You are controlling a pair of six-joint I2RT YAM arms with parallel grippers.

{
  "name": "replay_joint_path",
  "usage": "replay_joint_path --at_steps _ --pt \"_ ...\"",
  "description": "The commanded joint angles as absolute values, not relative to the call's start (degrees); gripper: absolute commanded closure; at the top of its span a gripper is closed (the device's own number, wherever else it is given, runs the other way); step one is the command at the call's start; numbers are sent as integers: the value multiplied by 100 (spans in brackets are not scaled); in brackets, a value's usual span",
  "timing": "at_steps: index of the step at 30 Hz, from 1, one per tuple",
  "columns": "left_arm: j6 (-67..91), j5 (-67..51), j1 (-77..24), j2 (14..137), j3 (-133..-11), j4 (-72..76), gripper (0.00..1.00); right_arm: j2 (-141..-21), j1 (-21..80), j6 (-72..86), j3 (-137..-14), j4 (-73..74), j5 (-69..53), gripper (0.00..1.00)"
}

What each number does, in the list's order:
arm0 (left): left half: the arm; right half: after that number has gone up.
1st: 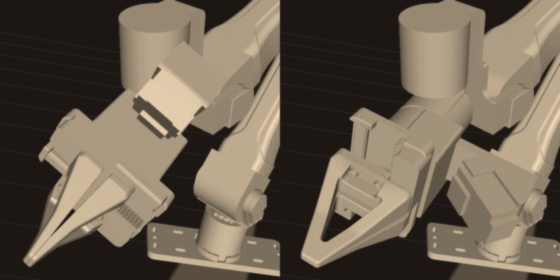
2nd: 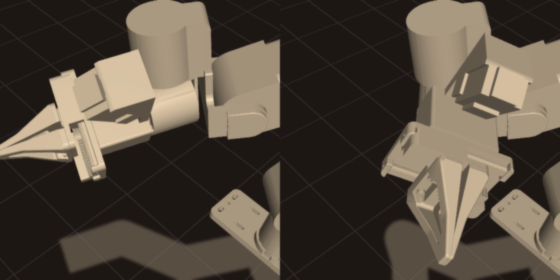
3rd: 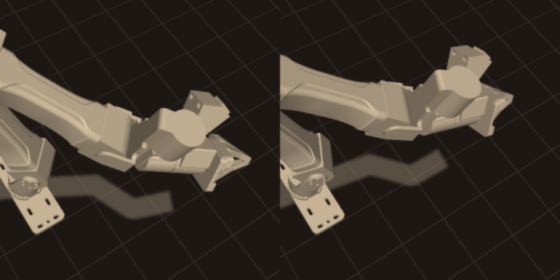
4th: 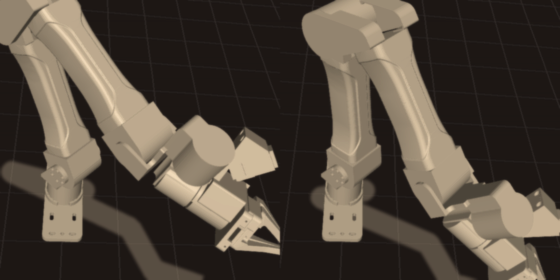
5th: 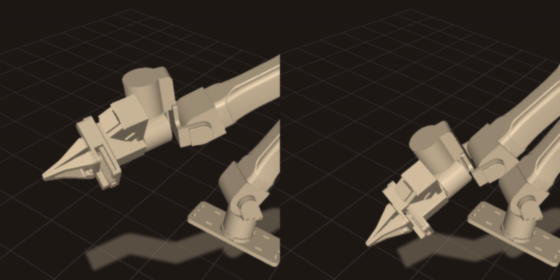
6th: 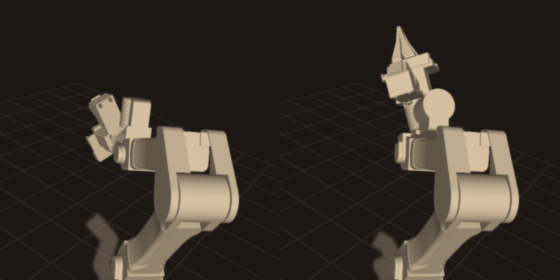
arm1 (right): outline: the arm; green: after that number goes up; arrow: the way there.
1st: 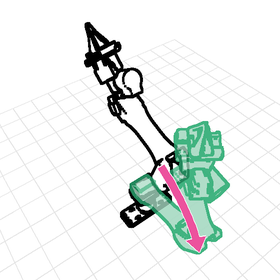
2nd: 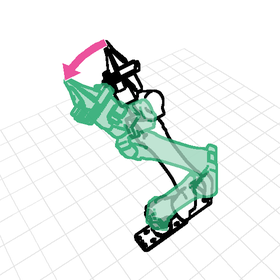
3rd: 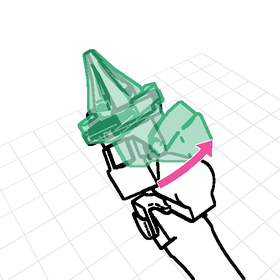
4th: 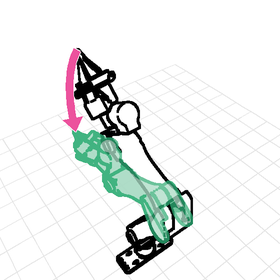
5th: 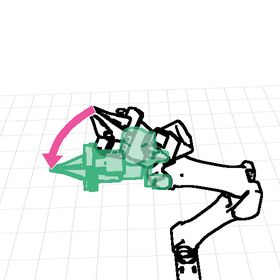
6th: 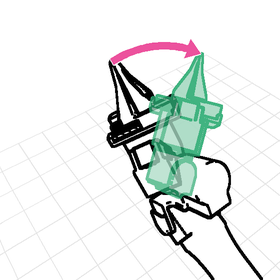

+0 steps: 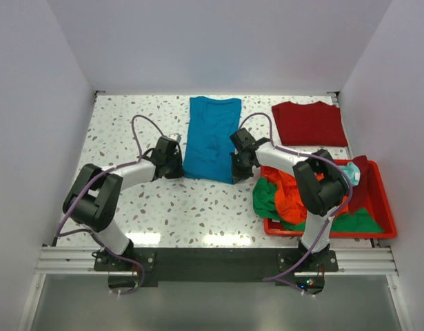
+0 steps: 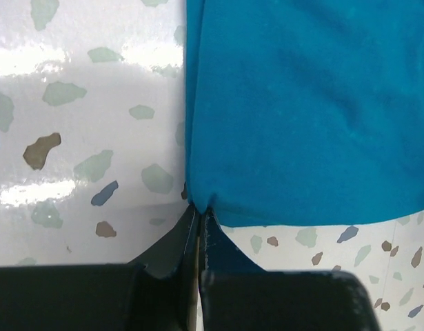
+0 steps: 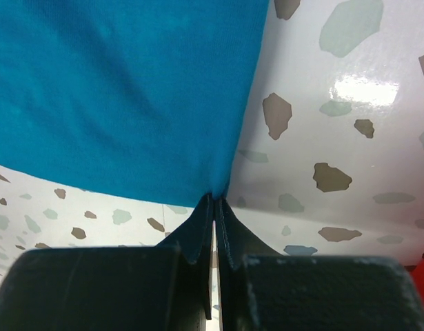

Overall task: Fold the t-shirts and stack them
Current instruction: Fold the tshirt

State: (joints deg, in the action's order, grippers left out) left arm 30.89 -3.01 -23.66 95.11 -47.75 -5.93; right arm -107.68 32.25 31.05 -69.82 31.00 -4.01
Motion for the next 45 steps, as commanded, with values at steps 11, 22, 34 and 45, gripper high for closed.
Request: replay_joint_path --at_steps 11,22,34,45 --pt "3375 -18 -2496 8412 -4219 -1019 100 -10354 3278 3059 -6864 3595 -62 100" --pt "3656 360 -2917 7710 -4228 -1774 100 -9862 3761 3041 -6812 3989 -26 100" --pt "3850 150 -3041 6444 -3779 -2671 100 -8992 4025 3128 -6733 4886 132 100" --pt "3867 26 -3067 5757 -4288 -3638 100 -8148 4307 3674 -6714 5422 263 100"
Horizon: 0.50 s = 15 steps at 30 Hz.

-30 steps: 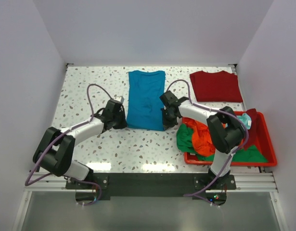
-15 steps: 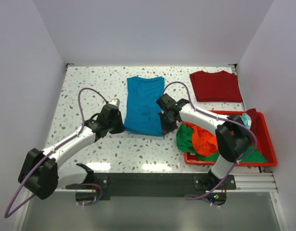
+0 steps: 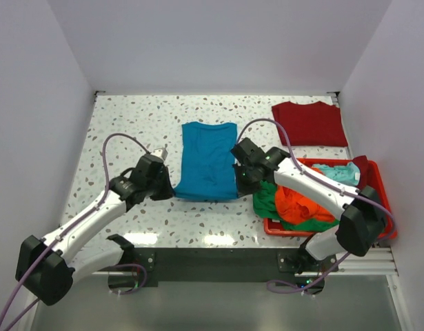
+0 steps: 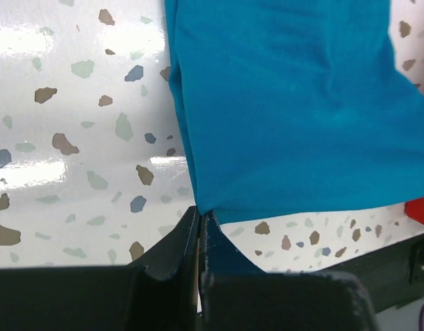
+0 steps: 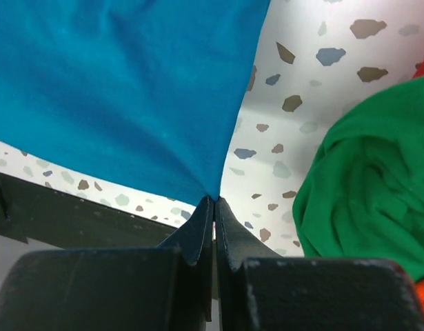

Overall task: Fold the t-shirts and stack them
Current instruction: Fold the tshirt

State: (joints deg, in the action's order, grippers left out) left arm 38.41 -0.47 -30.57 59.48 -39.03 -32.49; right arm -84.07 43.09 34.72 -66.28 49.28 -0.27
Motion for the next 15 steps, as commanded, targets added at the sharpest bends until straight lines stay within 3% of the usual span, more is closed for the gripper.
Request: replay_joint_path --at_steps 1,15 --pt "3902 -104 -3067 5739 -4333 -3647 100 -8121 4307 3674 -6819 5484 359 100" --pt "3903 -18 -3041 6600 -5272 -2795 100 -8683 4061 3296 -8041 5432 975 100"
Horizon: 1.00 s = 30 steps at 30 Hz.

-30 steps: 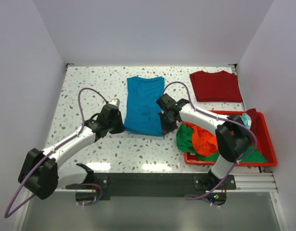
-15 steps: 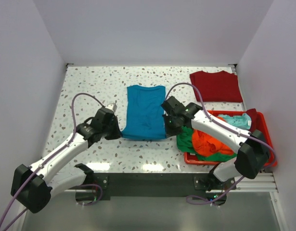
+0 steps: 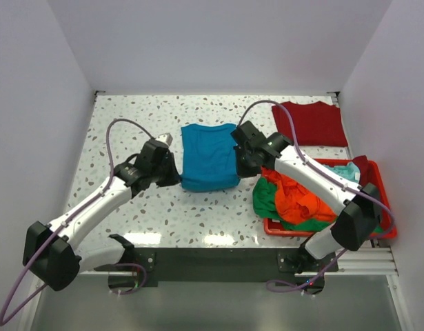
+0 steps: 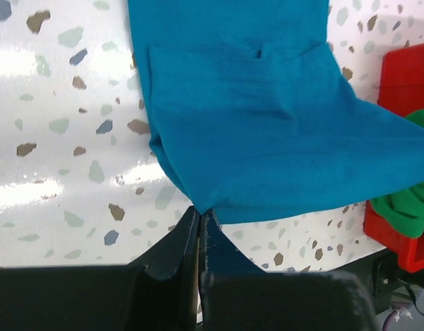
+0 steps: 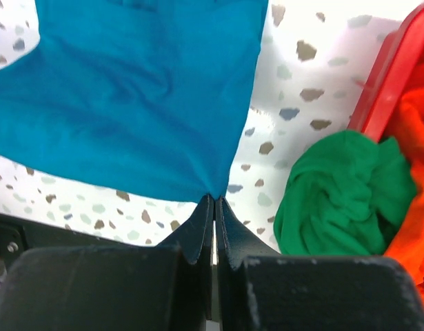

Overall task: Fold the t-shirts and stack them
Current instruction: Fold the tshirt

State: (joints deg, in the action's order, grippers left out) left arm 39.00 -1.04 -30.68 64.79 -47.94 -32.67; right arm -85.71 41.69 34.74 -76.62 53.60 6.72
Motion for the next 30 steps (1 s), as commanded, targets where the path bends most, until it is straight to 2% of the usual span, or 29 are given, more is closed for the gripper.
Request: replay_joint_path --at_steps 1,12,20,30 --pt "3868 -18 -3050 6731 -5334 -2717 100 -8779 3991 3200 -8199 5423 984 100" --pt "3595 -114 -2743 7444 -6143 -2382 100 -9465 3349 2611 -9166 5326 993 100" --pt "3375 -641 -2198 7936 -6319 -1934 100 -10212 3068 2294 -10142 5291 993 100" --pt "3050 -905 -1829 8894 -7162 -1793 100 -11082 2734 2136 -11074 5142 888 100"
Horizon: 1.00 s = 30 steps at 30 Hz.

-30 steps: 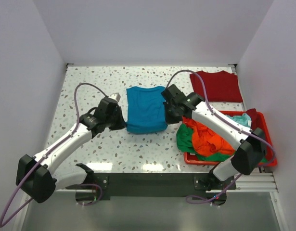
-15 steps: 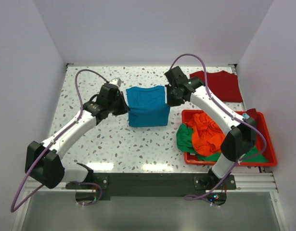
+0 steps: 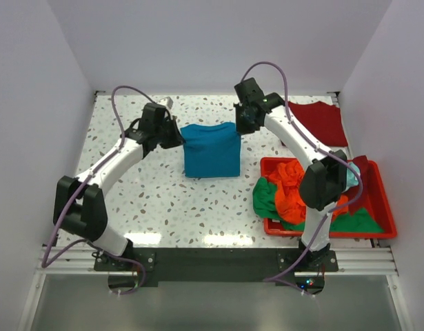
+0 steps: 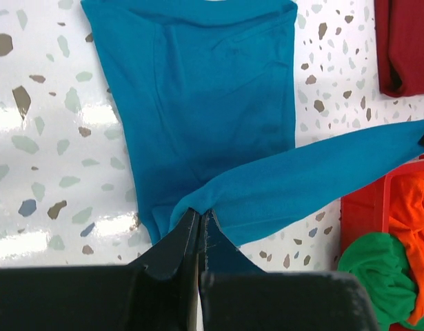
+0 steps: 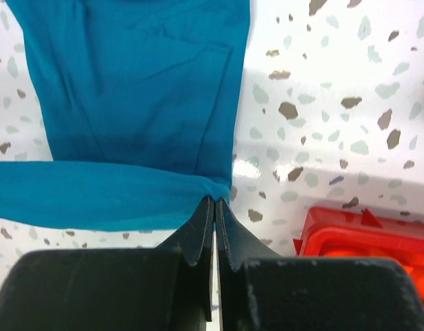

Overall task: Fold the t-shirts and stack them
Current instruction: Fold the tshirt

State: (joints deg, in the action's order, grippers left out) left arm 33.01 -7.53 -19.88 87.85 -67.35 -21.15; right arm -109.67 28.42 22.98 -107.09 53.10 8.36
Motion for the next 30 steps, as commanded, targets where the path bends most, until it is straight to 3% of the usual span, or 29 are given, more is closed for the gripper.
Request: replay_joint_path --at_steps 1,14,30 --pt "3032 -957 -1793 9025 -7224 -1767 100 -11144 2707 2118 -11231 5124 844 100" --pt "2900 -1345 -1415 10440 -8138 -1547 100 -12664 2312 2030 -12796 5063 396 100" --pt "2672 -1204 -1231 11364 -8683 -1301 100 -13333 2171 2065 -13052 4676 290 100"
